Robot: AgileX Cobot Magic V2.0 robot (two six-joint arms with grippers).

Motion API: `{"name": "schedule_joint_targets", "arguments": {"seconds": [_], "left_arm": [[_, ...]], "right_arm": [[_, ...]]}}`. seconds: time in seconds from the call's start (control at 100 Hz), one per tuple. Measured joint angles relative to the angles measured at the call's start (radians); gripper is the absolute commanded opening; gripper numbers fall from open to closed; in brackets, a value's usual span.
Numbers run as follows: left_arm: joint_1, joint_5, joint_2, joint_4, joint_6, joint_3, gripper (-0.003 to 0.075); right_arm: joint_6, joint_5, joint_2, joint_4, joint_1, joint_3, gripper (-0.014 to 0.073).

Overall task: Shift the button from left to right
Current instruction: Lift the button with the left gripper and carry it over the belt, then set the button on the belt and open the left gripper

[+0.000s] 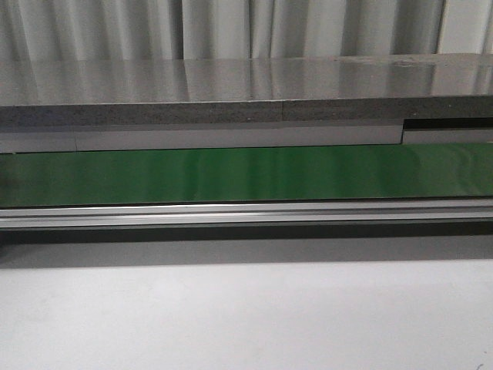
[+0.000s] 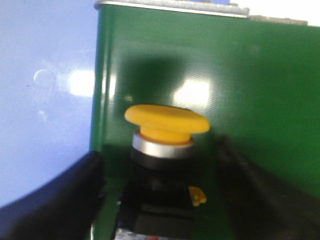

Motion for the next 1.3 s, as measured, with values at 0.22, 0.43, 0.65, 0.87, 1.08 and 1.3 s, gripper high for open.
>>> {"name": "schedule_joint_targets", "arguments": {"seconds": [0.22, 0.43, 0.65, 0.87, 1.08, 1.3], "left_arm": [[0.000, 0.016, -0.015, -0.013, 0.037, 0.000, 0.0679], [0.000, 0.022, -0.120, -0.016, 0.042, 0.000, 0.0679], [0.000, -0.029, -0.272, -0.051, 0.049, 0.023, 0.0679], [-0.012, -0.170, -0.484, -0.069, 0.067, 0.189, 0.0679], [-0.088, -0.348, -0.744, -0.077, 0.079, 0.419, 0.0679], [-0.166, -0.501, -1.009, -0.080, 0.083, 0.664, 0.0679]], "right_arm": [[0.000, 0.000, 0.000, 0.000, 0.000, 0.000, -0.0068], [0.000, 0.000, 0.000, 0.000, 0.000, 0.000, -0.0068], [0.000, 0.000, 0.000, 0.000, 0.000, 0.000, -0.0068], [0.000, 0.000, 0.000, 0.000, 0.000, 0.000, -0.0068], [0.000, 0.000, 0.000, 0.000, 0.000, 0.000, -0.0068], [0.000, 0.000, 0.000, 0.000, 0.000, 0.000, -0.0068]]}}
